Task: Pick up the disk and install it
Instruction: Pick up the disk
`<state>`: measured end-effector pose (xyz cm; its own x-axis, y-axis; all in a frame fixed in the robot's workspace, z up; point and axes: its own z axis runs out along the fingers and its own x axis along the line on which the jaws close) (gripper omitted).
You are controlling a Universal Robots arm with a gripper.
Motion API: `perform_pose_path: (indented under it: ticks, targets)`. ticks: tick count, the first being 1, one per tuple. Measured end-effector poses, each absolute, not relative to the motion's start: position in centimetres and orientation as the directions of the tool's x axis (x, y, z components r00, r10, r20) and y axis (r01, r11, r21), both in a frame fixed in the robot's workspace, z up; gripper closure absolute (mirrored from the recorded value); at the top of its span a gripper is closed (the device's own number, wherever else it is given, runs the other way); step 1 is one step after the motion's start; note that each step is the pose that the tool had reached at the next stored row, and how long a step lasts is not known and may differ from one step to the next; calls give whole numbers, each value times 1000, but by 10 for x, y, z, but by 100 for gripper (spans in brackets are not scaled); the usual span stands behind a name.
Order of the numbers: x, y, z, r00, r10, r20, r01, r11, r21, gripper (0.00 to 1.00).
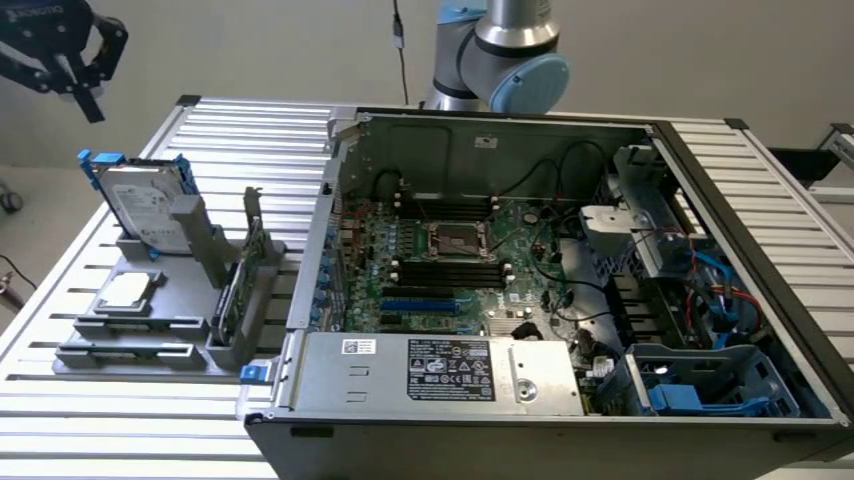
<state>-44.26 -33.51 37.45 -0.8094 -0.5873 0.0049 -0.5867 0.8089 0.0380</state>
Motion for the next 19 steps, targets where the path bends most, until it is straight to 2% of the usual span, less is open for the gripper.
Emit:
perform_pose_path:
  ticks: [19]
  targets:
    - [-443,-335,372,-562,-827,5,-826,562,38,89]
